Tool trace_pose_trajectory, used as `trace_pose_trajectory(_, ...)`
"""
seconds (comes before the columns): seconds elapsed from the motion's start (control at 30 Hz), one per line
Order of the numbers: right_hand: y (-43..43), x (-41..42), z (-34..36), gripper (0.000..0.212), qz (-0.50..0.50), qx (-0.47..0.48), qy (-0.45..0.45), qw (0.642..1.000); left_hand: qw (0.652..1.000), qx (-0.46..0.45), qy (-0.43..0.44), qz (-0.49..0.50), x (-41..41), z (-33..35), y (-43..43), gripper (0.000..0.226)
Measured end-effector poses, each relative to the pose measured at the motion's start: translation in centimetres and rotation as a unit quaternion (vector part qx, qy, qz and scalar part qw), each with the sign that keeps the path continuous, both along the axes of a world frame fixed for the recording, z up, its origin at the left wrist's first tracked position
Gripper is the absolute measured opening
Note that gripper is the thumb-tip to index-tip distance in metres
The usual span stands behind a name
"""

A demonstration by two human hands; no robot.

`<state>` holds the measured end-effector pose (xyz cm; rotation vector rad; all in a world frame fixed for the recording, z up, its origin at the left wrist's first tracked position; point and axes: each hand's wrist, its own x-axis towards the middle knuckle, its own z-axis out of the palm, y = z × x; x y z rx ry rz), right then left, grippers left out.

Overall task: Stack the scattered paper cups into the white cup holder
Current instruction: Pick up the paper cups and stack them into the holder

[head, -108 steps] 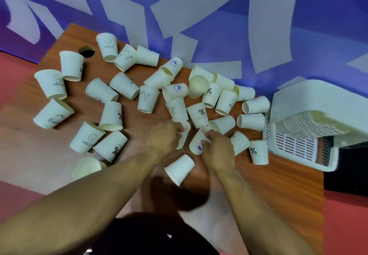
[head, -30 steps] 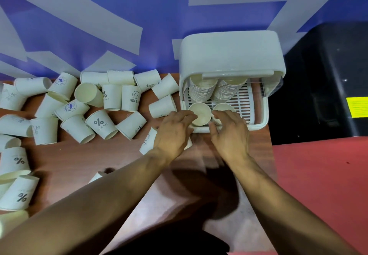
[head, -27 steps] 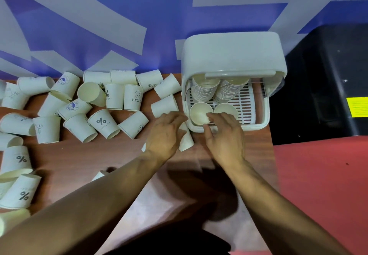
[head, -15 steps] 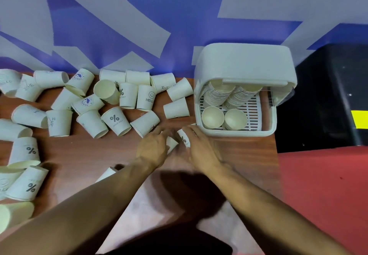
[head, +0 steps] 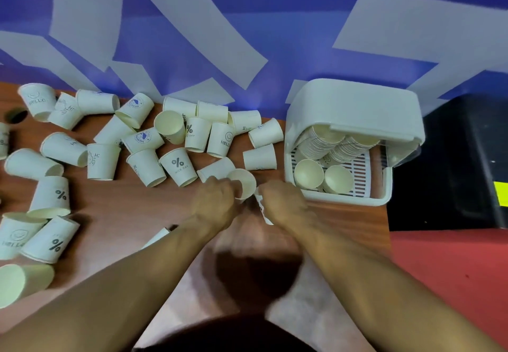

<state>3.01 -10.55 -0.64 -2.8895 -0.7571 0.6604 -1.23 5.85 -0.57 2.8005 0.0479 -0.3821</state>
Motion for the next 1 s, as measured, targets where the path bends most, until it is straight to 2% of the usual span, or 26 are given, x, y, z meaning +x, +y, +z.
trace_pose_trajectory(0.07, 0.2, 0.0, 1.4, 0.018, -0.012, 0.01, -0.036, 0.999, 0.999, 0.027, -0.043, -0.004, 0.3, 0.9, 0.1, 0.018)
trace_pose_trajectory(0.2, -0.4, 0.2, 4.3, 0.013, -0.05, 0.027, -0.103, 0.993, 0.99, 0.006, -0.141, -0.017, 0.6, 2.5, -0.3, 0.015)
trace_pose_trajectory(0.33, -2.0, 0.0, 7.0, 0.015, -0.093, 0.056, -0.182, 0.977, 0.983, -0.028, -0.18, -0.026, 1.0, 4.3, -2.0, 0.015)
trace_pose_trajectory(0.47, -4.2, 0.0, 8.1, 0.014, -0.108, 0.097, -0.259, 0.955, 0.975, -0.016, -0.215, -0.054, 1.6, 5.9, -4.4, 0.01)
trace_pose_trajectory(0.63, -8.7, 0.0, 8.2, 0.009, -0.177, 0.117, -0.306, 0.928, 0.972, -0.029, -0.214, -0.091, 2.3, 7.1, -7.3, 0.024)
trace_pose_trajectory(0.8, -12.4, 0.2, 7.1, 0.013, -0.237, 0.168, -0.316, 0.903, 0.973, -0.027, -0.208, -0.095, 2.5, 7.0, -9.5, 0.016)
trace_pose_trajectory(1.0, -13.7, 0.8, 3.9, 0.01, -0.242, 0.133, -0.304, 0.912, 0.975, -0.037, -0.202, -0.09, 3.2, 6.3, -10.4, 0.02)
